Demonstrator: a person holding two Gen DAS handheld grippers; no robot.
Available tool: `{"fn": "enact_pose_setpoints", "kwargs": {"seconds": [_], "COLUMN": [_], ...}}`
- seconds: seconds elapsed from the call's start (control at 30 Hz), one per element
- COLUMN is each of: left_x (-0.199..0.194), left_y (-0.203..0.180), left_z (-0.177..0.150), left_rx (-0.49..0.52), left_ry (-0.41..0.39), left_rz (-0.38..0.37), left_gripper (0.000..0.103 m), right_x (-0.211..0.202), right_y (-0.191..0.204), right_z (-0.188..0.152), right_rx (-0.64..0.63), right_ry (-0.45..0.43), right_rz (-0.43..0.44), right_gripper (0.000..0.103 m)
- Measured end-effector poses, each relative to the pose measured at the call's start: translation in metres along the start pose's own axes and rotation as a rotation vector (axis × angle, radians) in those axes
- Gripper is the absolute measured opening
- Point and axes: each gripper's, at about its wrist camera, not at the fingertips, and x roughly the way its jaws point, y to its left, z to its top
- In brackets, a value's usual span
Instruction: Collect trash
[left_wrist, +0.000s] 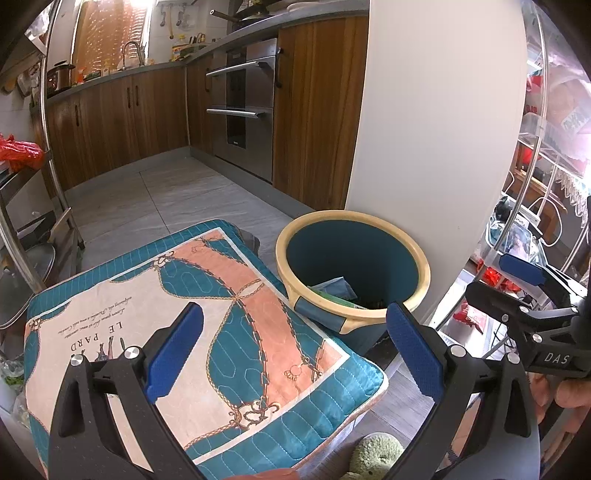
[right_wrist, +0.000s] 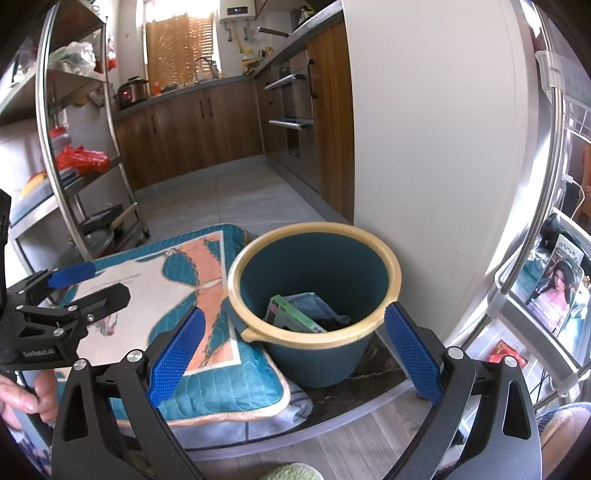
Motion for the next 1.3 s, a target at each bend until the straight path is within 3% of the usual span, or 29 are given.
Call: {"fn": "enact_pose_setpoints", "kwargs": {"seconds": [0.83,1.0,1.3], "left_x": [0.0016,-0.0004,0.0011], "left_y": [-0.0040,-0.0040,-0.0078], "left_z": [-0.0006,-0.0017,-0.0019], "left_rx": [0.013,0.001,0.022], "left_ry": [0.002,-0.010,0.002], "left_rz": [0.000,-0.040,-0.038], "left_gripper": [0.098,0.098,0.098], "right_x": [0.0000,-0.0001,0.0006], "right_y": [0.0006,0.0005,0.0002], "right_z": [-0.0002,-0.0002,0.0002], "right_rx": [0.001,0.002,0.001], "right_ry": [0.003,0.002,0.003], "right_rz": [0.000,0.000,0.001], "right_gripper": [0.097,0.097,0.097]}}
